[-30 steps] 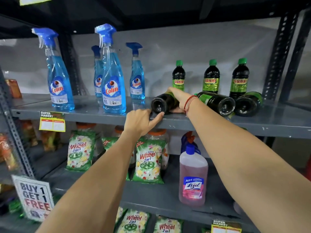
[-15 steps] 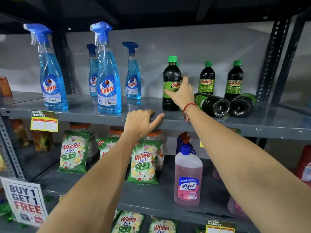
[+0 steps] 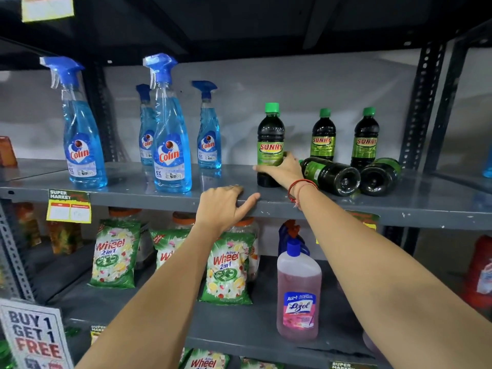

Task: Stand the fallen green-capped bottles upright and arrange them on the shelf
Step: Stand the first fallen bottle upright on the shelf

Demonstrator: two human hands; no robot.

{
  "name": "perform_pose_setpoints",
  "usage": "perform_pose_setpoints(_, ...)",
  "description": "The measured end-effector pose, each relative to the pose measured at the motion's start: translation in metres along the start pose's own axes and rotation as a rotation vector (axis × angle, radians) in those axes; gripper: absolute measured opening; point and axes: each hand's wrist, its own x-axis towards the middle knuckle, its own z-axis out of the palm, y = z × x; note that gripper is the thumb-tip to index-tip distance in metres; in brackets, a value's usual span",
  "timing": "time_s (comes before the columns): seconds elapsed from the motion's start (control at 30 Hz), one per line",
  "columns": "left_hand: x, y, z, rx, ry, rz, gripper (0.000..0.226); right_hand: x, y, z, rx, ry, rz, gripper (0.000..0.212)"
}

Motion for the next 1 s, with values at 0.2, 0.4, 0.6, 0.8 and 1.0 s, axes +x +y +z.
perform_pose_setpoints(0.2,0.0,0.002,-0.004,0.009,-0.011,0.013,0.102,0.0,0.001,-0.004,0.034,0.0,0.037,0.069)
perform_pose_setpoints(0.4,-0.001,0.002,-0.006,0.016,-0.02,0.031,0.106,-0.001,0.002,-0.002,0.033,-0.038,0.054,0.076)
perform_pose_setpoints(0.6,-0.002,0.003,-0.008,0.017,-0.006,0.034,0.104,-0.014,0.0,-0.009,0.037,-0.076,-0.002,0.062)
perform_pose_setpoints(0.8,-0.003,0.003,-0.008,0.035,-0.006,0.033,0.105,-0.041,0.0,-0.02,0.104,-0.086,-0.069,0.054)
perform_pose_setpoints(1.0,-0.003,0.003,-0.008,0.046,0.012,0.049,0.107,-0.052,-0.003,-0.027,0.133,-0.1,-0.073,0.056)
